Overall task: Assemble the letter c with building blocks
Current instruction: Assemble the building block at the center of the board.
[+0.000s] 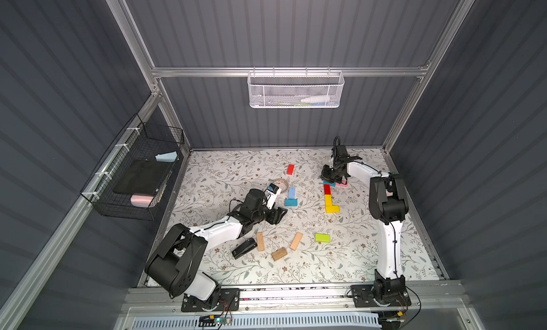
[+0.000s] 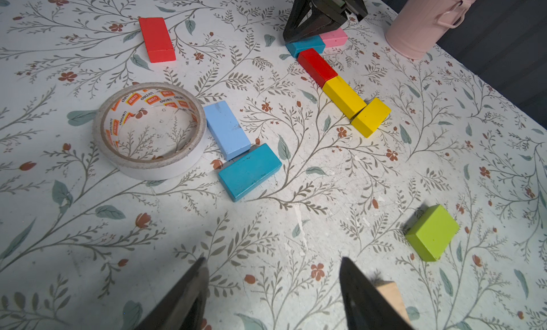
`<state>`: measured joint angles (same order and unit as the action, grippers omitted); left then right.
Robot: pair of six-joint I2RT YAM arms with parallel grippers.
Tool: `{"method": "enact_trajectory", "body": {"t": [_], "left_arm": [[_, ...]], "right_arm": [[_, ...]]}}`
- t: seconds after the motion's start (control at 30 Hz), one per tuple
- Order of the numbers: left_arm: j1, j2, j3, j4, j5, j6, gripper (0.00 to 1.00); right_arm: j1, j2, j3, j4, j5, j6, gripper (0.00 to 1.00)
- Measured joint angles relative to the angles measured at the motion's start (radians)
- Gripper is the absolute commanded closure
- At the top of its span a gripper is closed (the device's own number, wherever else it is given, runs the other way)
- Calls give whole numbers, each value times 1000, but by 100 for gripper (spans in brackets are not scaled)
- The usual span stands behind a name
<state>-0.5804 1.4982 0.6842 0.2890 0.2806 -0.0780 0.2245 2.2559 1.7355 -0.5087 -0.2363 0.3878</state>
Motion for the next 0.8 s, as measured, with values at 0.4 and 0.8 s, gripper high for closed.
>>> {"method": "enact_trajectory", "body": {"t": [0.4,0.8], "left_arm": [[0,0,0,0,-4,7,32],[0,-30,-1,-16,-23,-2,31]], "right_arm": [[29,-32,-10,19,-55,-58,80],[73,-417,-313,69,-9,6,37]]}}
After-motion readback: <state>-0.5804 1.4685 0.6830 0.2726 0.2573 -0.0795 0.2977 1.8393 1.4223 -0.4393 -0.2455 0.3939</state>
